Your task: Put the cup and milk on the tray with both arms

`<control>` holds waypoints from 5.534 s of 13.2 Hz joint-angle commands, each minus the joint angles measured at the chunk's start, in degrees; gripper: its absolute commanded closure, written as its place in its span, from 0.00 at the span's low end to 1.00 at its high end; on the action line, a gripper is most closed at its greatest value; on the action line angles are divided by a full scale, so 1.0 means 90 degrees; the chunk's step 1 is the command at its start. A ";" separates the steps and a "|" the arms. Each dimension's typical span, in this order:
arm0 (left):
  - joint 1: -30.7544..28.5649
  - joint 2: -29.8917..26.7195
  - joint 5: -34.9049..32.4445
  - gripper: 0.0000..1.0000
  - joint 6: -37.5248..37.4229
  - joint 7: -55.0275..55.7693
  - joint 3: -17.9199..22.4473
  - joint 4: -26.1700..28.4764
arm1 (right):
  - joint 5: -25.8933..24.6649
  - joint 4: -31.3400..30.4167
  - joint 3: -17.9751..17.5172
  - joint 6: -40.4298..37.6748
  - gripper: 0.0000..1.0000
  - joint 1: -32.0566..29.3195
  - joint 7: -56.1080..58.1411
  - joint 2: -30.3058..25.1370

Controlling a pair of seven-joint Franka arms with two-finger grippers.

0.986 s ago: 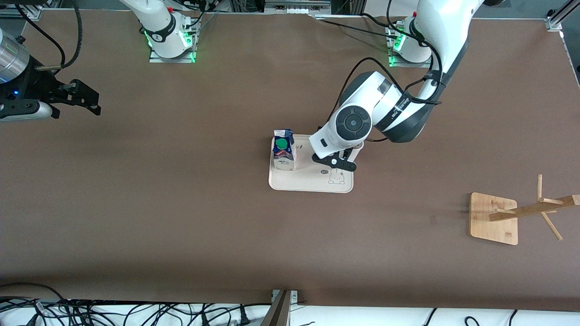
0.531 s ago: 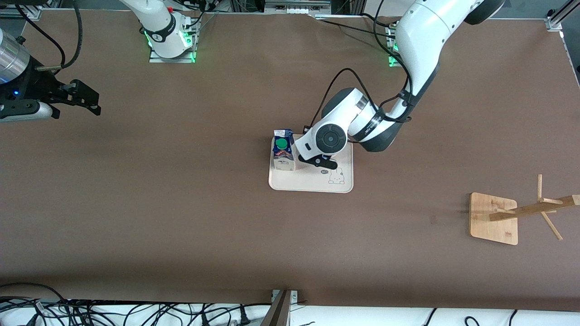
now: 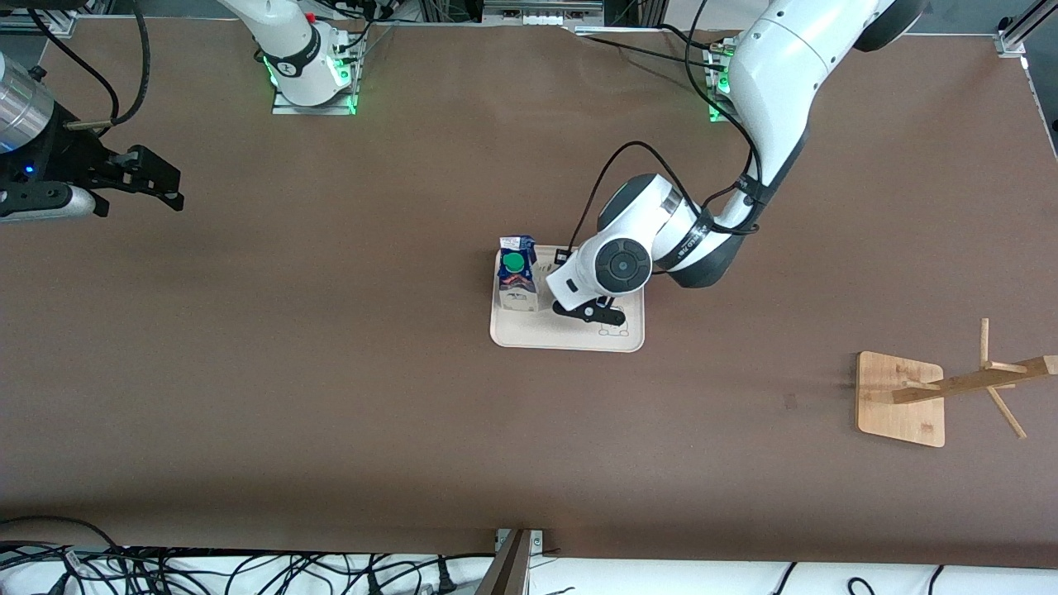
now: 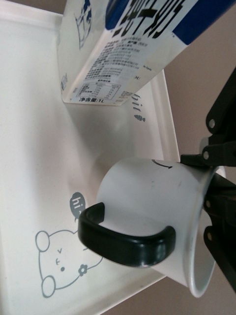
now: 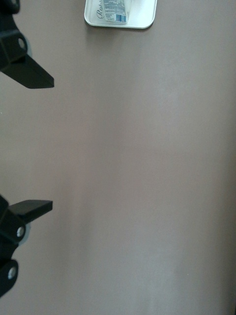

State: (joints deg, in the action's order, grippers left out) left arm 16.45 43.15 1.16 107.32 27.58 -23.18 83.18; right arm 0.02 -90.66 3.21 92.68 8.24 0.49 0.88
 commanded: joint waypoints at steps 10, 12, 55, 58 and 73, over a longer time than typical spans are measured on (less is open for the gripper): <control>-0.0030 0.0098 0.0037 0.00 -0.0059 0.0022 0.0213 -0.0082 | -0.0002 0.0083 -0.0034 -0.0063 0.00 -0.0075 -0.0045 0.0020; -0.0030 0.0079 0.0047 0.00 -0.0069 0.0041 0.0213 -0.0112 | -0.0002 0.0083 -0.0034 -0.0063 0.00 -0.0075 -0.0045 0.0020; -0.1495 -0.4970 -0.0382 0.00 -0.0977 -0.2478 0.2312 0.1959 | -0.0041 0.0112 -0.0102 -0.0024 0.00 0.0081 -0.0045 0.0107; -0.1476 -0.4902 -0.0392 0.00 -0.0977 -0.2468 0.2303 0.1842 | -0.0051 0.0112 -0.0102 -0.0024 0.00 0.0140 -0.0045 0.0108; -0.1456 -0.4619 -0.0373 0.00 -0.1162 -0.2381 0.2176 0.1344 | -0.0041 0.0103 -0.0102 0.0024 0.00 0.0130 -0.0045 0.0117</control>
State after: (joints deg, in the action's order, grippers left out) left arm 3.11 -0.49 -1.56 99.51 5.61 -2.97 99.07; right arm 0.02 -90.64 2.31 93.01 9.24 0.46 1.63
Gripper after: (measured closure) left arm 0.000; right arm 0.000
